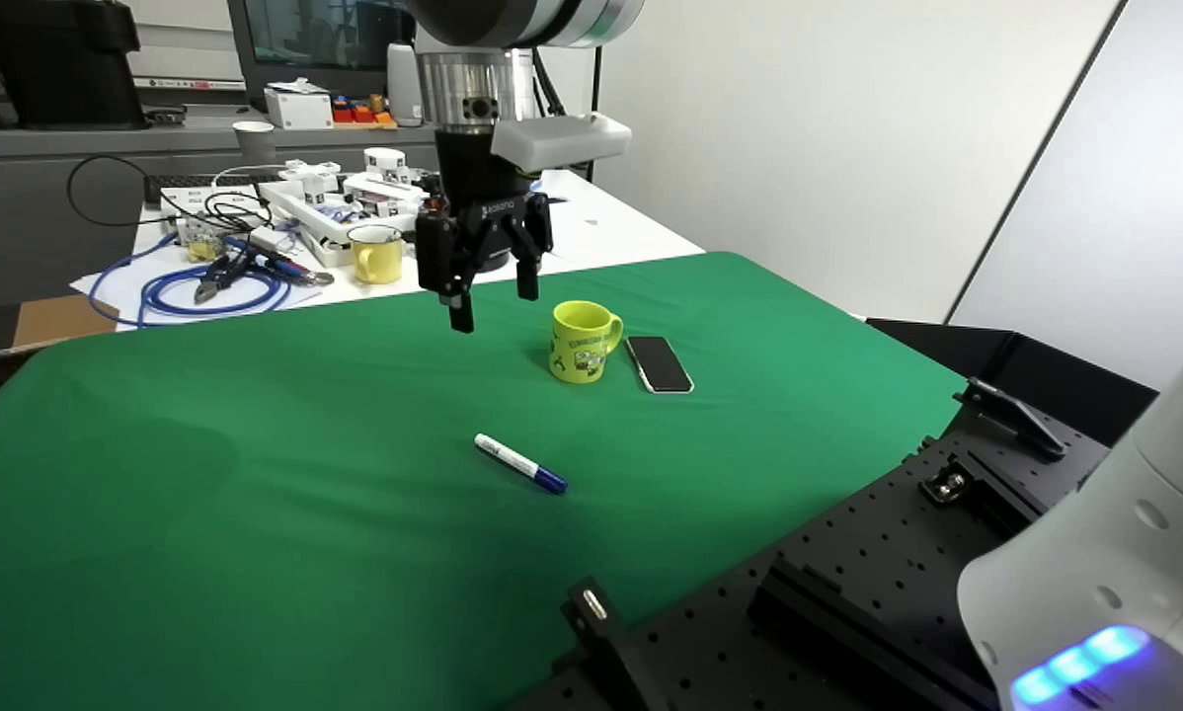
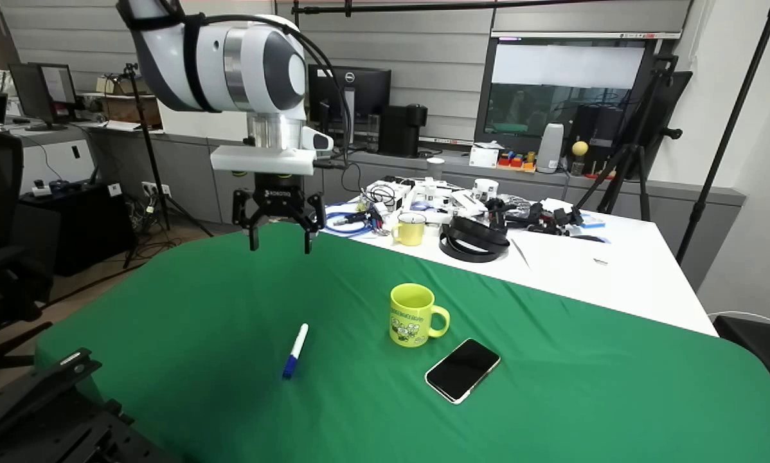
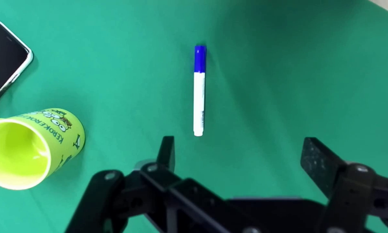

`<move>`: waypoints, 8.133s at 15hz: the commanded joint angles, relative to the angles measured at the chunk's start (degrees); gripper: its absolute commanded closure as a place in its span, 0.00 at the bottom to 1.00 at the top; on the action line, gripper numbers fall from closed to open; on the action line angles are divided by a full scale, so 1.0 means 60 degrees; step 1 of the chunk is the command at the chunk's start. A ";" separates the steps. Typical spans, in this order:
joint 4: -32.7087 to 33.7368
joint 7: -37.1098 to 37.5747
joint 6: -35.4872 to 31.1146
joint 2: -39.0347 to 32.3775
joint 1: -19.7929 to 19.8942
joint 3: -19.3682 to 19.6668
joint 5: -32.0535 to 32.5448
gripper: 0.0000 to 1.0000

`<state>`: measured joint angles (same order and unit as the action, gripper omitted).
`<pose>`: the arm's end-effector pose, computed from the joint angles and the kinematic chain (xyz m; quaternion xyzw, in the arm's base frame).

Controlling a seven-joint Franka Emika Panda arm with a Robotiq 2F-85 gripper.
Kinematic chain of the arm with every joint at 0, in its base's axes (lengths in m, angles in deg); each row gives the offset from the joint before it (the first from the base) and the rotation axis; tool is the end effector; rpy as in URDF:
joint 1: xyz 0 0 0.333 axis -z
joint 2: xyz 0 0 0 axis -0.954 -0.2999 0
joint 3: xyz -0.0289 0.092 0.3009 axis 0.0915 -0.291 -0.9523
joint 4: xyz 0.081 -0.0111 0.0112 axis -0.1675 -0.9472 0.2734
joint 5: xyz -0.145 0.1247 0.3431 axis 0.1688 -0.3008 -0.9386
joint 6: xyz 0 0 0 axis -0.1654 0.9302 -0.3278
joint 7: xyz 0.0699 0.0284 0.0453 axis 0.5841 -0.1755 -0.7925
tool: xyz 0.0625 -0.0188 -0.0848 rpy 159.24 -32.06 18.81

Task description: Put the marker inside the cup

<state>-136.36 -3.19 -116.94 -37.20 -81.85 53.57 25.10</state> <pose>0.4828 0.1740 0.1913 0.9761 0.2073 -0.0643 0.0083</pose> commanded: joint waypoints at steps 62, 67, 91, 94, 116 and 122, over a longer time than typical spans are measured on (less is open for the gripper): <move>0.1804 0.0329 -0.4427 -0.5074 -0.1256 0.1297 -0.0154 0.96; 0.1677 0.0548 -0.4089 -0.4520 -0.1578 0.1864 -0.0081 0.96; 0.0445 0.1821 -0.6941 -0.3807 -0.7053 0.9356 -0.0895 0.82; 0.0448 0.1843 -0.6950 -0.4149 -0.7257 0.9441 -0.1045 0.82; 0.2258 0.0928 -0.9100 -0.5920 -0.6120 0.8496 -0.4129 0.96; 0.2996 0.0964 -0.9108 -0.6605 -0.5801 0.7978 -0.4582 0.96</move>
<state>-121.13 2.68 -171.34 -74.51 -118.32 102.87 -0.89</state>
